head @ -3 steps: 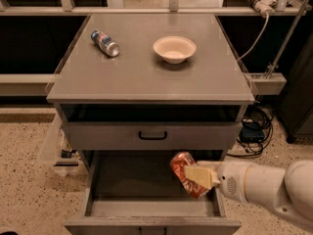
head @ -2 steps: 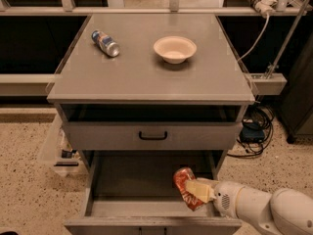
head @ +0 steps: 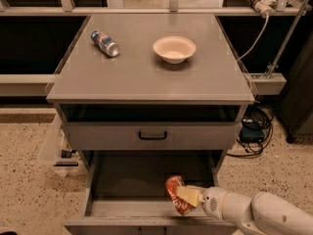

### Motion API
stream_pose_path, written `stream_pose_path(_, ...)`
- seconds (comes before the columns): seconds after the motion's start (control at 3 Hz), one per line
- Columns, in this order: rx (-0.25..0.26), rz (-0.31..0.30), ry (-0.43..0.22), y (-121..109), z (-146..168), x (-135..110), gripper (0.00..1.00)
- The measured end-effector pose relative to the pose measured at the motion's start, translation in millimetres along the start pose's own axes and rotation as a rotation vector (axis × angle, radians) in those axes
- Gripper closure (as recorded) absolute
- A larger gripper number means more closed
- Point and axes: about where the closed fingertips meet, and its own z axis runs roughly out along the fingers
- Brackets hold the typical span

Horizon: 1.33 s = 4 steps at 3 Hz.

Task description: Place coke can into middle drawer

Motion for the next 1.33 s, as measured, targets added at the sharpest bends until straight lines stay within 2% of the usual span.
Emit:
stream_pose_path(0.33, 0.031, 0.039, -0.01, -14.4, 5.6, -3.1, 1.0)
stream_pose_path(1.0, 0.074, 0.08, 0.015, -59.8, 63.4, -21.7, 1.0)
stream_pose_path(1.33, 0.073, 0.076, 0.022, -59.2, 69.4, -21.9, 0.86)
